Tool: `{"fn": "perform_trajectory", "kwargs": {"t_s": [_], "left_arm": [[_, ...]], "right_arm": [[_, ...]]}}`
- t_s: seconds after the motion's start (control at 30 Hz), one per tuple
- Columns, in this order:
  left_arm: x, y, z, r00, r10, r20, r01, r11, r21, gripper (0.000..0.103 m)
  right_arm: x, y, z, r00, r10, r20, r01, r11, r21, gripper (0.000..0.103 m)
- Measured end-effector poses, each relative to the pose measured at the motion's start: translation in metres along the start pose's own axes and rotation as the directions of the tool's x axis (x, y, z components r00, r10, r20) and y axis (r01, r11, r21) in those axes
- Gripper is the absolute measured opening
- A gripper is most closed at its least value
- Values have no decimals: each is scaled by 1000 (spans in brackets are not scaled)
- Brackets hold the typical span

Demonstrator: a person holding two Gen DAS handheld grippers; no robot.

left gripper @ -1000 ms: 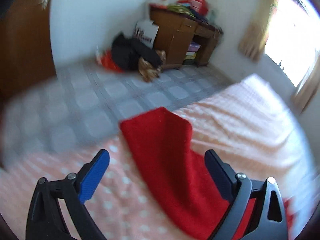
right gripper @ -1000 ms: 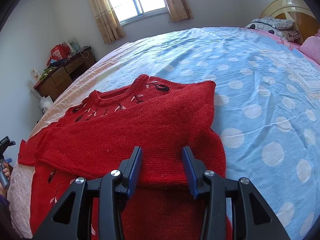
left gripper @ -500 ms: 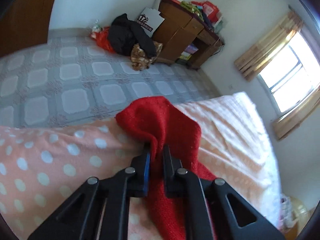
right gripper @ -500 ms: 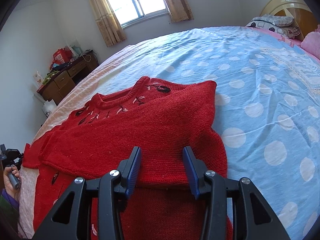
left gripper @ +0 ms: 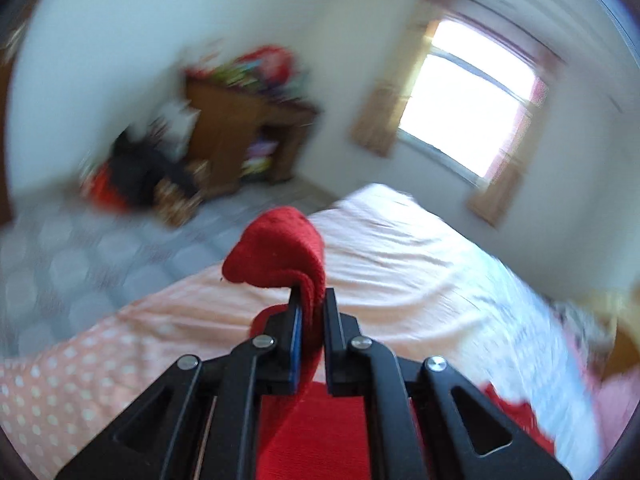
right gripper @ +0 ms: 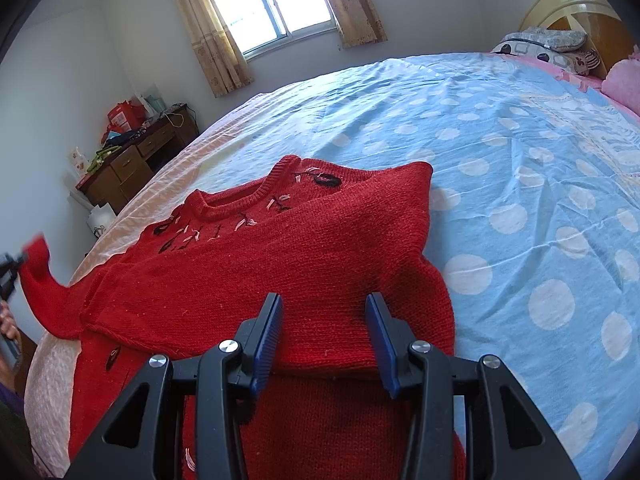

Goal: Fold small clothes

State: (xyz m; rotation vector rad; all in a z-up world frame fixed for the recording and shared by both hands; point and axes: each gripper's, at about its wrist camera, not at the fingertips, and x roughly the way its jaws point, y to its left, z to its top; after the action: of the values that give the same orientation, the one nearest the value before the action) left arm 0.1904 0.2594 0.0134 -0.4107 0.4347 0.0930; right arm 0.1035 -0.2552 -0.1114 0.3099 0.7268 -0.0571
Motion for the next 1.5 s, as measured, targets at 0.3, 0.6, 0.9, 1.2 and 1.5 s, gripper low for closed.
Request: {"fn": "perform_trajectory", "kwargs": {"t_s": [0.3,0.6,0.9,1.2,1.5], "left_arm": [[-13,-162,-89,975,-201,-97,221,929,297,9],[17,-218,-180,948,-95,-304,230,864,448,11],[-36,-155,-169,970,-43,-239,136,910,391,91],[-23,-83,-187,952,14,-304,40,985,171,89],[-31,-75,-191,962,-41,-269,79,988,130,94]], "right_arm": [[-1,-1,0,1000,9,5,-9,1000,7,45],[-1,-3,0,1000,20,9,-20,1000,15,45],[3,-1,2,1000,4,-20,-4,1000,14,45],[-8,81,20,979,196,-59,-192,979,68,71],[69,212,25,965,28,-260,-88,972,-219,77]]}}
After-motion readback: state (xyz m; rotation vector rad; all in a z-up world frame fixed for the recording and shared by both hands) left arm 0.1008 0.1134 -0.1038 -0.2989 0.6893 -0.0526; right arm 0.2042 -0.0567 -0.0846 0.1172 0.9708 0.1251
